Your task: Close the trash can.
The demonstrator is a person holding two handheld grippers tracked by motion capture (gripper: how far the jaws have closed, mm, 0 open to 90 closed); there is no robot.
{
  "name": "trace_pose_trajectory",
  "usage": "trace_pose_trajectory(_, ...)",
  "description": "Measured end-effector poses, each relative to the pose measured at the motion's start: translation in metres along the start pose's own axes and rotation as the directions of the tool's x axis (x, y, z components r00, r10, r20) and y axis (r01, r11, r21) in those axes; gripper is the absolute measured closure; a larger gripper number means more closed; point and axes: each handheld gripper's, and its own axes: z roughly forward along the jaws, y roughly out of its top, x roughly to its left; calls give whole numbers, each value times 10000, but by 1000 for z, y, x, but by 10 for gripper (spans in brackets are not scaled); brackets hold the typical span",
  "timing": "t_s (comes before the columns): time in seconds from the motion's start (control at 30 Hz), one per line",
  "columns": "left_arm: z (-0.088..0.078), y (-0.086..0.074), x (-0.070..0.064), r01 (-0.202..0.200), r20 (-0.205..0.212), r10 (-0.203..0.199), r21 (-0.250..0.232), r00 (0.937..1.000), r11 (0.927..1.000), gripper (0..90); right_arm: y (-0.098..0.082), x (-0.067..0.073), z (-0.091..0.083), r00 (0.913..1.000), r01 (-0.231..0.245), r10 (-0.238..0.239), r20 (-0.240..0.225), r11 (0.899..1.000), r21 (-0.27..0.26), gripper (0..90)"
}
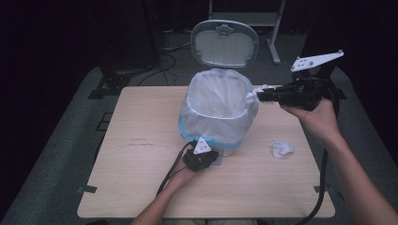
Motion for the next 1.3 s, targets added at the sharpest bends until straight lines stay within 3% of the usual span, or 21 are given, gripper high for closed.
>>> trace_pose_trajectory(0.43, 0, 0, 1, 91, 3, -91, -9, 10000, 10000, 813, 22, 1, 10, 9999, 153, -154, -79, 9999, -32, 828)
trace_pose_trajectory(1.3, -1, 0, 2, 127, 26, -128, 61, 9999, 9999, 813, 47, 1, 36, 9991, 400, -396, -146, 9989, 237, 828)
